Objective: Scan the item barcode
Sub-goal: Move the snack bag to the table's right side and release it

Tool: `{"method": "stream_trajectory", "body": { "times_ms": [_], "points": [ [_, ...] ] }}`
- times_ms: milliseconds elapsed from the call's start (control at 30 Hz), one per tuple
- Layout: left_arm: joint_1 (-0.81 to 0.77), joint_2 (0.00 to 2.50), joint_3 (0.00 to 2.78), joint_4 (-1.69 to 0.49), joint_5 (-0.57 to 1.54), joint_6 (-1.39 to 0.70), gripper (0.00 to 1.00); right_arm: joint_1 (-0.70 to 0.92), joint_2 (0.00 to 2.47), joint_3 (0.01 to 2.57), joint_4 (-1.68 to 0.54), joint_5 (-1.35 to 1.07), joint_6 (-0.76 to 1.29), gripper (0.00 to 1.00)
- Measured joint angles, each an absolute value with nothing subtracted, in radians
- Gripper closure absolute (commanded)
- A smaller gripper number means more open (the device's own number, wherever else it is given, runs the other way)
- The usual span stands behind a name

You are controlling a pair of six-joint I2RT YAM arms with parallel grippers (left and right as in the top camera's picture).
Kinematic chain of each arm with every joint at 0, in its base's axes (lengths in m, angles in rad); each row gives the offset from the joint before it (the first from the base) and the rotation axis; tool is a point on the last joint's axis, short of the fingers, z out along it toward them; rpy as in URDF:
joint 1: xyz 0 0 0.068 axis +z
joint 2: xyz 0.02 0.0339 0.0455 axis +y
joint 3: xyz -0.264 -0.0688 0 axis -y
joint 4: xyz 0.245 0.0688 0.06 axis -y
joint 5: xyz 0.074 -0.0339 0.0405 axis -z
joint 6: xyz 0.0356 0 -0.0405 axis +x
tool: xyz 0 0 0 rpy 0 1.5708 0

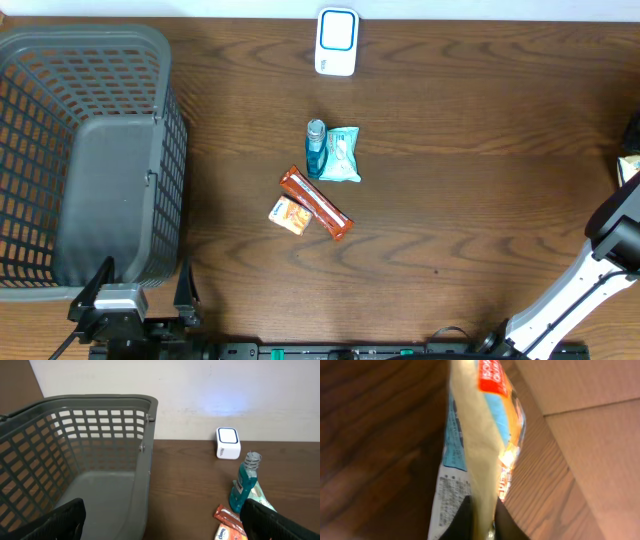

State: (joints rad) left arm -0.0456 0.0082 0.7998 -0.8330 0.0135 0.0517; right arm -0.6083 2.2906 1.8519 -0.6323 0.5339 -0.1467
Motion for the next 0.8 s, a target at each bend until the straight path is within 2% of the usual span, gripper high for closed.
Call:
{"method": "stream_trajectory", "body": {
  "times_ms": [67, 100, 133, 233, 400, 533, 667, 800],
  "points": [
    [-0.046, 0.008, 0.8, -0.833, 0.014, 0.052, 0.02, -0.613, 2.291, 1.852, -0.636, 0.537, -0.122, 0.32],
    [-0.046, 0.008, 0.8, -0.833, 0.014, 0.052, 0.02, -0.614, 2.291, 1.852, -0.639, 0.539, -0.105, 0.25],
    [-0.046, 0.008, 0.8, -0.833, 0.014, 0.052, 0.02, -0.615, 2.291, 1.852, -0.643, 0.542, -0.095, 0.23],
    [-0.046, 0.008, 0.8, -0.833, 0.014, 0.052, 0.02, -0.617, 2.29, 1.852, -0.659, 0.546, -0.068, 0.02],
    [-0.046, 0.008, 0.8, -0.833, 0.014, 0.052, 0.02, -0.603, 2.244, 1.85, -0.676, 0.503, 0.012, 0.01],
    [-0.046, 0.008, 0.8, -0.833, 0.014, 0.052, 0.02, -0.566, 2.111, 1.849, -0.677, 0.341, 0.07, 0.01],
    [-0.046, 0.008, 0.8, -0.833, 0.014, 0.052, 0.02, -0.512, 1.934, 1.851, -0.68, 0.064, 0.154, 0.01],
    [-0.046, 0.008, 0.8, -0.833, 0.014, 0.052, 0.02, -0.453, 1.817, 1.855, -0.683, -0.313, 0.217, 0.01]
  ]
}}
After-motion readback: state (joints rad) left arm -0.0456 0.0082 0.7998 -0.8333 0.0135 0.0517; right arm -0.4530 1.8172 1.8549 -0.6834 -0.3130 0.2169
